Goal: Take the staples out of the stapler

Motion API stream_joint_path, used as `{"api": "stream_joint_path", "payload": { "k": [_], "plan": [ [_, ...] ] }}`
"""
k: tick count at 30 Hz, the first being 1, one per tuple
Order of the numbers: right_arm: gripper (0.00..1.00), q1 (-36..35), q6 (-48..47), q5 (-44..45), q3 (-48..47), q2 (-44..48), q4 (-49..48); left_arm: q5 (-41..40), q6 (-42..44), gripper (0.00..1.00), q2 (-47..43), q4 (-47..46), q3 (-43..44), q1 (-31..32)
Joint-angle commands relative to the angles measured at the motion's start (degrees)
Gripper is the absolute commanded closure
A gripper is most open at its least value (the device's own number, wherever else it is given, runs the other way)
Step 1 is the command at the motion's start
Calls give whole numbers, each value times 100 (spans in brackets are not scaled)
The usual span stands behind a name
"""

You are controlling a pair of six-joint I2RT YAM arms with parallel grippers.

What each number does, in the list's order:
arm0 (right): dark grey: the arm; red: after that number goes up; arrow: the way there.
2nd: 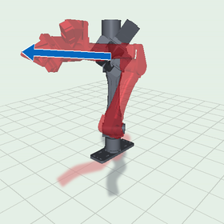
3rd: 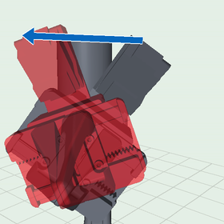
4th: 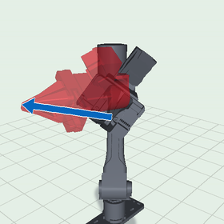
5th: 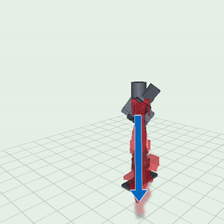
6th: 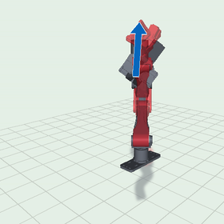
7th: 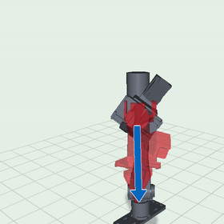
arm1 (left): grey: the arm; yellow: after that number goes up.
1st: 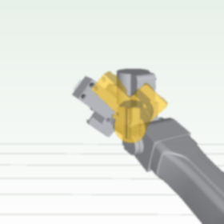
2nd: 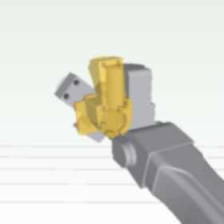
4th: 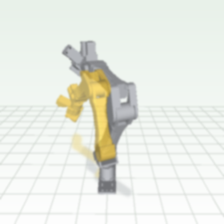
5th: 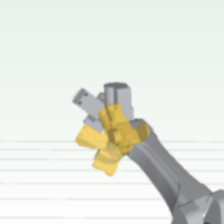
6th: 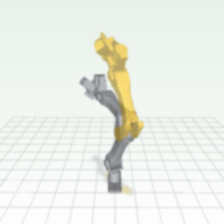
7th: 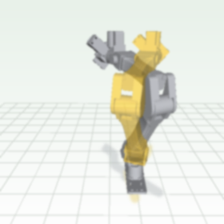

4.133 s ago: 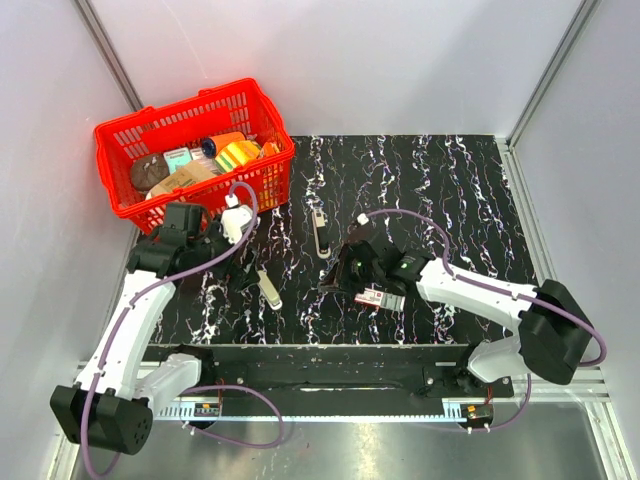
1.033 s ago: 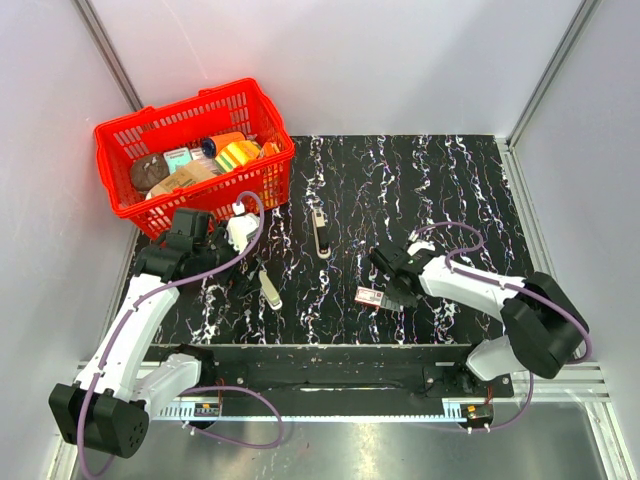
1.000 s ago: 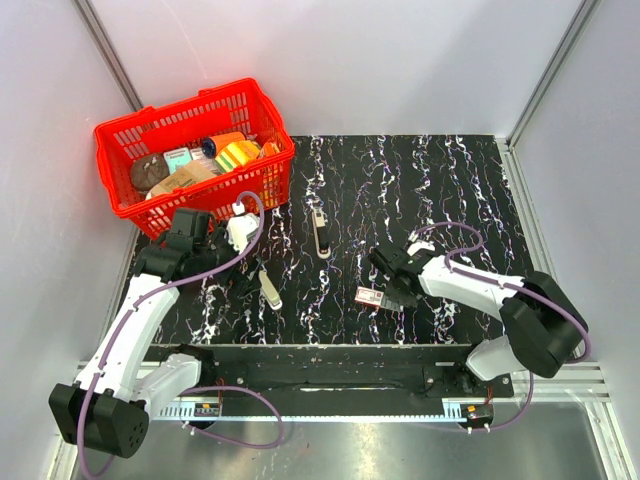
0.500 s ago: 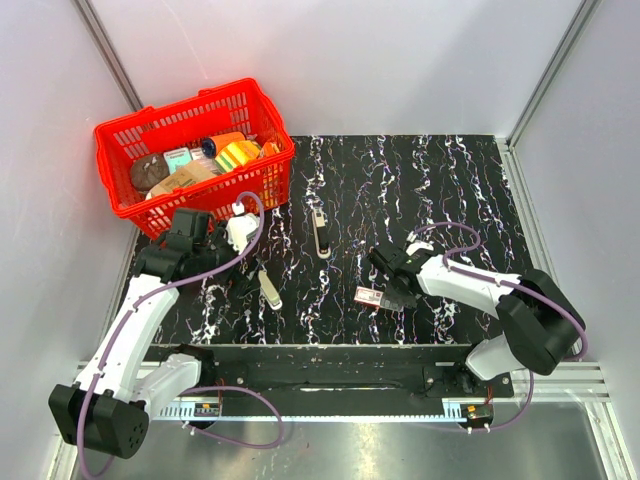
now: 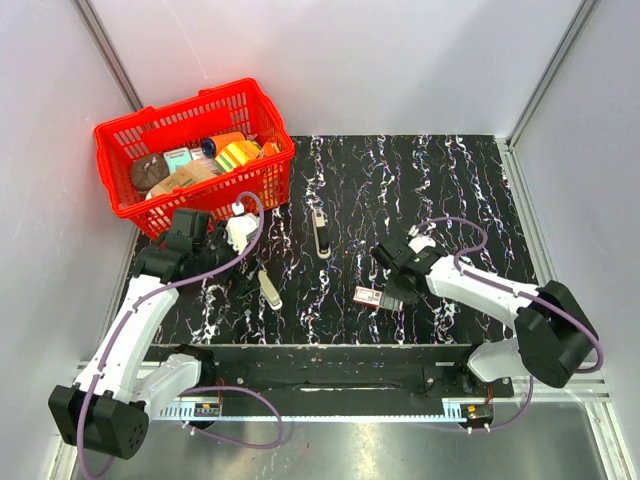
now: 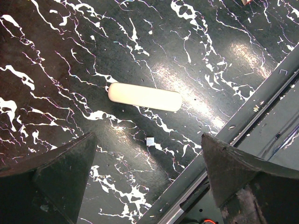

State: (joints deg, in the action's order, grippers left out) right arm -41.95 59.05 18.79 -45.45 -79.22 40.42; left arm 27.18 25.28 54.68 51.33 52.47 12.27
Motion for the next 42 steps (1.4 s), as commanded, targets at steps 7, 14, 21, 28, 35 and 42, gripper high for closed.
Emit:
{"api": "stream_joint_path", "payload": {
  "k": [7, 14, 21, 28, 35, 42],
  "plan": [
    [76, 38, -227, 283, -658, 574, 580, 147, -32, 1, -36, -194, 132, 12],
    [76, 354, -157, 556, -176, 1127, 941, -414, -277, 1, 596, -913, 44, 818],
    [80, 978, -157, -383, 668, 1541, 266, -1399, -190, 1, 1904, -2143, 44, 1936],
    [88, 1479, -253, -1034, 1126, 1357, -385, -1760, -93, 2, 3302, -2891, 527, 2692],
    [92, 1655, -315, -1421, 1284, 1085, -834, -1944, -137, 3, 4235, -3322, 782, 3158],
    [94, 1673, -359, -1703, 1267, 619, -1159, -1909, -163, 4, 4630, -3481, 905, 3343]
  ]
}}
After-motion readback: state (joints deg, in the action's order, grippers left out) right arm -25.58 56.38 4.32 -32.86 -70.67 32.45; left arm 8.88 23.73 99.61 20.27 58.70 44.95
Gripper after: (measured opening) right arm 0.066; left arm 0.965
